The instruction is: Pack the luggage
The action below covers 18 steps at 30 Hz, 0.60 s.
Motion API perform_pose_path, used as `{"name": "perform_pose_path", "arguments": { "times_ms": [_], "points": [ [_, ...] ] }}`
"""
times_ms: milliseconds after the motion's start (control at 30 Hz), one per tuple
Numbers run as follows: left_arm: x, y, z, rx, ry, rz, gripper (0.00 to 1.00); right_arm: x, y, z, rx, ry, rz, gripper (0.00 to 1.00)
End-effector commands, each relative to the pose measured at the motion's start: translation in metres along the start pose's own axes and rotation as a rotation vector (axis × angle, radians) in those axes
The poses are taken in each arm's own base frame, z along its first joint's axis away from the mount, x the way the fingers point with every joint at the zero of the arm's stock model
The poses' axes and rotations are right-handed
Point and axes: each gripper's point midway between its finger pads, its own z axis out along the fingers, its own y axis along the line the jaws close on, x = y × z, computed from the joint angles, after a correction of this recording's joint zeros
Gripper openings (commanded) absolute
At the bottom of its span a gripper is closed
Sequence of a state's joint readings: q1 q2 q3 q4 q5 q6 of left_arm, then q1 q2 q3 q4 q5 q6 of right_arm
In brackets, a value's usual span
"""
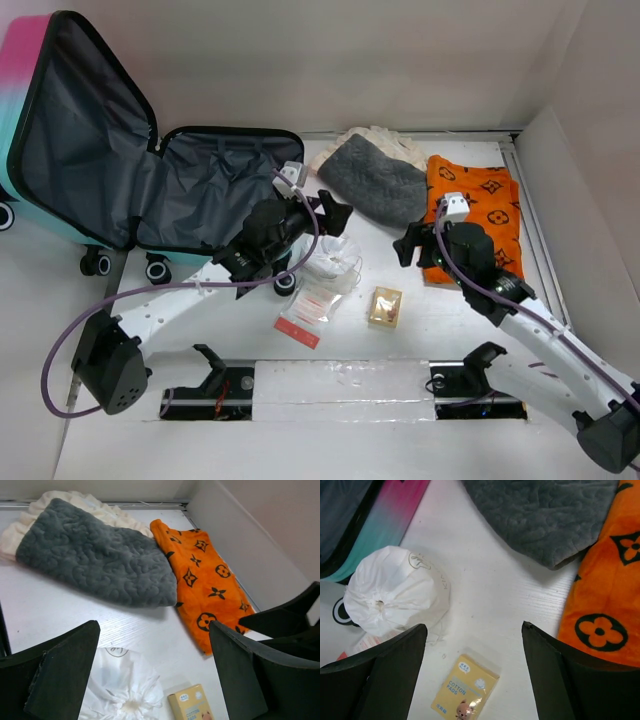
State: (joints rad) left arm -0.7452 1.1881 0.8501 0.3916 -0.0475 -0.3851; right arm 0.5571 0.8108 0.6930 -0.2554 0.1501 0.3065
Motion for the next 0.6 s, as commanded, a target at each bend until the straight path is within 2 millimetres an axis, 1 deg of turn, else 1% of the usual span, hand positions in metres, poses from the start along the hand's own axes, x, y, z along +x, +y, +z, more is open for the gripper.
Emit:
{"name": "perform_pose_path", "arguments": {
  "times_ms": [0,33,67,100,133,167,200,233,267,300,333,367,400,433,467,500,533,567],
  "points": [
    [-0.027,-0.017,-0.009,0.073,-0.077,-0.03,0.83,-0.026,0.017,0.005,-0.067,-0.055,0.002,0.82],
    [-0.018,-0.013,-0.012,0.066,-0.063,-0.04,0.81,-0.025,0.019,0.01,-0.073,-0.036,-0.01,0.81],
    [-0.026,-0.016,-0.021,0.078,-0.087,-0.042,0.8,-0.026,0.022,0.014,-0.083,-0.039,-0.009,0.79],
    [-0.029,-0.014,-0.026,0.071,-0.101,-0.054,0.77,-0.029,0.026,0.016,-0.096,-0.041,-0.009,0.77],
    [-0.027,-0.011,-0.031,0.061,-0.108,-0.055,0.7,-0.028,0.029,0.02,-0.111,-0.032,-0.001,0.73],
    [-0.042,-0.013,-0.042,0.06,-0.151,-0.07,0.62,-0.024,0.032,0.027,-0.122,-0.02,0.007,0.73],
    [-0.041,-0.003,-0.047,0.014,-0.159,-0.072,0.62,-0.03,0.045,0.031,-0.176,-0.043,0.022,0.73],
    [-0.043,0.001,-0.052,-0.006,-0.172,-0.085,0.62,-0.03,0.049,0.035,-0.192,-0.042,0.021,0.73],
    [-0.041,0.007,-0.057,-0.033,-0.175,-0.095,0.62,-0.02,0.051,0.046,-0.191,-0.01,0.025,0.74],
    [-0.049,0.013,-0.067,-0.074,-0.204,-0.122,0.62,-0.018,0.052,0.052,-0.186,0.003,0.024,0.76],
    [-0.046,0.018,-0.071,-0.096,-0.206,-0.135,0.62,-0.023,0.056,0.057,-0.198,0.001,0.024,0.76],
    [-0.041,0.025,-0.074,-0.12,-0.202,-0.143,0.62,-0.022,0.061,0.062,-0.204,0.01,0.021,0.77],
    [-0.043,0.028,-0.081,-0.134,-0.217,-0.145,0.62,-0.008,0.061,0.075,-0.201,0.06,0.017,0.77],
    [-0.043,0.035,-0.084,-0.176,-0.223,-0.159,0.64,-0.009,0.067,0.08,-0.226,0.062,0.017,0.77],
    [-0.036,0.042,-0.084,-0.2,-0.211,-0.164,0.65,-0.008,0.075,0.085,-0.254,0.068,0.014,0.77],
    [-0.032,0.043,-0.086,-0.204,-0.205,-0.162,0.65,0.007,0.076,0.096,-0.261,0.113,0.012,0.76],
    [-0.03,0.044,-0.086,-0.209,-0.197,-0.16,0.65,0.004,0.082,0.101,-0.284,0.108,0.023,0.76],
    [-0.026,0.046,-0.086,-0.213,-0.189,-0.158,0.65,0.006,0.091,0.104,-0.318,0.119,0.02,0.76]
  ]
}}
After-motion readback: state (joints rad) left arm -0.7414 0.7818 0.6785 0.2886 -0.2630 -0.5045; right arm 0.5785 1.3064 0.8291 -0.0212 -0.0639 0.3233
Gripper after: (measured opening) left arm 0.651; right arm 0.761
